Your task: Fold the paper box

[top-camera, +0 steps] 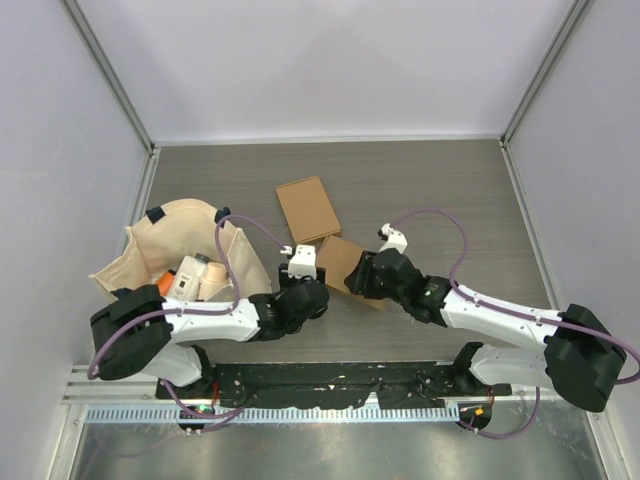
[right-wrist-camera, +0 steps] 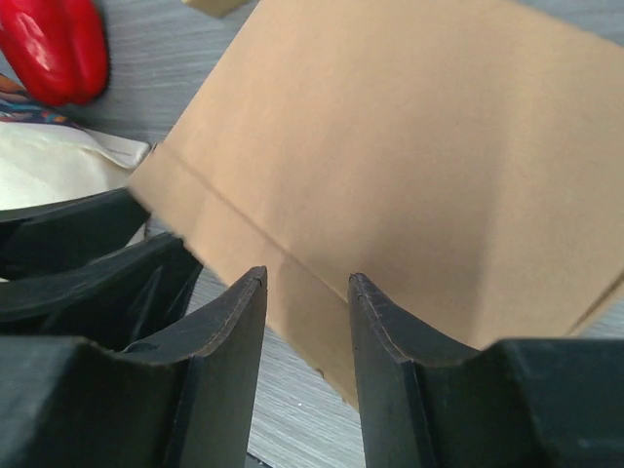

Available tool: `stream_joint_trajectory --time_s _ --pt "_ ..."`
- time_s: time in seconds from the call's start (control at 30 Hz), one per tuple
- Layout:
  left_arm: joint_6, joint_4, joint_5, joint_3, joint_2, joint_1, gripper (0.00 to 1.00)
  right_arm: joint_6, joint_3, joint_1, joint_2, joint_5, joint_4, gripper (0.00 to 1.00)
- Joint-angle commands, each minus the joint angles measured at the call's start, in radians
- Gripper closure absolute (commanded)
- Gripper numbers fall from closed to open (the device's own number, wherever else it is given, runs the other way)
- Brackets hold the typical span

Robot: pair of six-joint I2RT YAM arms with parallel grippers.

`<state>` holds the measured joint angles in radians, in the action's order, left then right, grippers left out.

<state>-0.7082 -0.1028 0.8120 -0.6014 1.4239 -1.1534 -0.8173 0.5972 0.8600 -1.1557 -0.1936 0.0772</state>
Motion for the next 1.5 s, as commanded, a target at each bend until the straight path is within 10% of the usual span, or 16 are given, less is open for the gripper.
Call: stream_joint_trajectory --time_s 0.0,0.2,0.43,0.7,1.03,1.3,1.47 --pt "-0.043 0.136 -0.161 -0.012 -0.104 -0.011 0.38 -0.028 -0.062 0.001 0.031 0.023 -0.204 0.56" --pt "-0.039 0.303 -0.485 -0.032 -0.327 -0.02 0.41 -0.033 -0.14 0.001 0.037 0.026 -0.249 0.55" --pt "-0.025 0.561 -0.481 -0.356 -0.186 -0.006 0.64 -0.003 -0.188 -0.018 0.045 0.028 -0.212 0.55" --pt "-0.066 0.322 -0.694 -0.394 0.039 0.224 0.82 0.01 -0.235 -0.045 0.085 0.029 -0.168 0.53" --pt "-0.042 0.242 -0.694 -0.417 0.3 0.241 0.91 0.075 -0.148 -0.068 0.197 0.037 0.047 0.46" --pt "-0.051 0.222 -0.706 -0.35 0.204 0.241 0.85 -0.003 -0.082 -0.177 0.427 -0.133 0.436 0.2" --pt "-0.007 0.252 -0.727 -0.364 0.089 0.256 0.41 0.035 -0.103 -0.297 0.452 -0.078 0.435 0.1"
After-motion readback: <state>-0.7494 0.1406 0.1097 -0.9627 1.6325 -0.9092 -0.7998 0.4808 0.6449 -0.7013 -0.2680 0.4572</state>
